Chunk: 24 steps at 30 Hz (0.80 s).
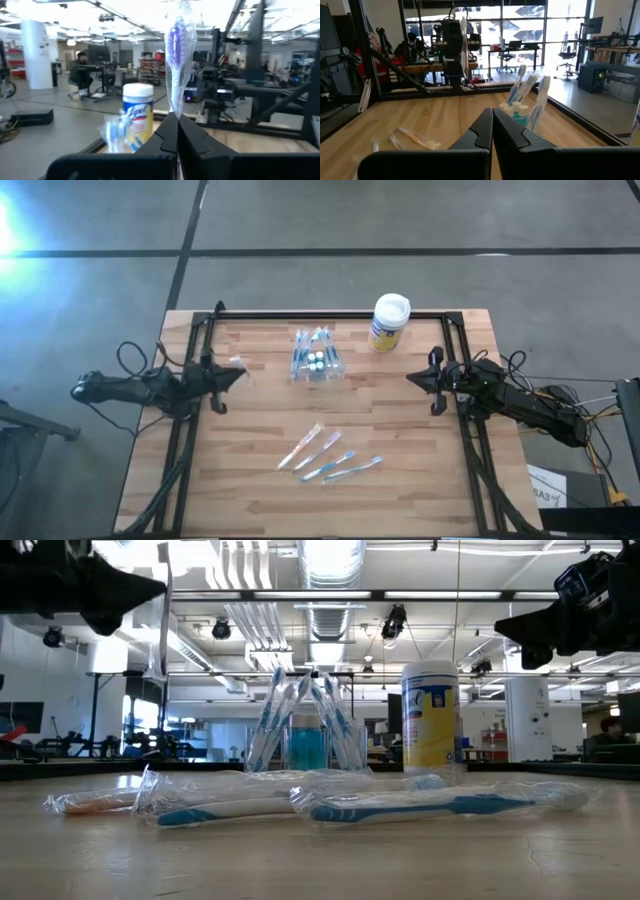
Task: Pick & Place toothbrushing station
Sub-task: Put the violet toothbrush into the transparent organizer
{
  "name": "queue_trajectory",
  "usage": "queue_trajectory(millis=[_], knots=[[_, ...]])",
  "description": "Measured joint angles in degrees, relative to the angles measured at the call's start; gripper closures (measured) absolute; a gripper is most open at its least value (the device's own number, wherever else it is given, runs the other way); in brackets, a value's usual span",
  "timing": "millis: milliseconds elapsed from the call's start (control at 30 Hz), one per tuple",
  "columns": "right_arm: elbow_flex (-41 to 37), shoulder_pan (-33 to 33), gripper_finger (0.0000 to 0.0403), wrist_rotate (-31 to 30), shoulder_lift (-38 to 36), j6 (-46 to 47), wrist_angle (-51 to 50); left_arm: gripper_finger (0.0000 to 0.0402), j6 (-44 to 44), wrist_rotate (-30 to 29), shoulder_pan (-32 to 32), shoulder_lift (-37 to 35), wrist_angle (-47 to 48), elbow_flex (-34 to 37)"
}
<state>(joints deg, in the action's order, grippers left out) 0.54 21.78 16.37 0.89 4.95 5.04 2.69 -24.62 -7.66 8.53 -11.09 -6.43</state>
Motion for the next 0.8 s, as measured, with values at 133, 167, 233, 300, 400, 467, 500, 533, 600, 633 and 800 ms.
queue_trajectory(millis=[133,167,233,300,400,467,500,533,600,633,800], knots=[[0.0,0.02,0.0394,-0.01,0.02,-0.71,0.0,0.0401,-1.74,0.44,2.15,-0.58,0.26,2.29],[0.0,0.0,0.0394,-0.01,0.0,-0.83,0.0,0.0401,-1.99,0.65,2.5,-0.6,-0.17,2.78],[0.0,0.02,0.0394,-0.01,0.0,-0.88,0.0,0.0401,-2.44,0.72,2.97,-0.6,-0.69,3.68],[0.0,0.0,0.0394,-0.01,0.0,-0.88,-0.02,0.0401,-2.7,0.76,3.33,-0.59,-0.76,4.35],[0.0,0.0,0.0394,-0.01,0.0,-0.91,-0.02,0.0401,-3.19,0.82,3.48,-0.57,-1.65,4.45],[0.0,0.0,0.0394,-0.01,0.0,-1.1,-0.02,0.0401,-3.88,1.32,3.49,-0.01,-4.8,4.45],[0.0,0.0,0.0394,-0.01,0.0,-1.12,0.01,0.0401,-4.16,1.39,3.49,0.42,-7.41,4.45],[0.0,0.0,0.0394,-0.01,0.0,-1.12,0.1,0.0401,-4.26,1.38,3.49,0.93,-10.17,4.41],[0.0,0.0,0.0394,-0.01,0.0,-1.12,0.36,0.0401,-3.6,1.37,3.51,2.66,-15.12,3.43],[0.0,0.0,0.0394,-0.01,0.0,-1.12,0.4,0.0401,-2.76,1.37,3.51,3.79,-16.62,2.53],[0.0,0.0,0.0394,-0.03,0.04,-1.05,0.91,0.0401,1.91,1.31,3.73,12.59,-17.47,-4.17]])
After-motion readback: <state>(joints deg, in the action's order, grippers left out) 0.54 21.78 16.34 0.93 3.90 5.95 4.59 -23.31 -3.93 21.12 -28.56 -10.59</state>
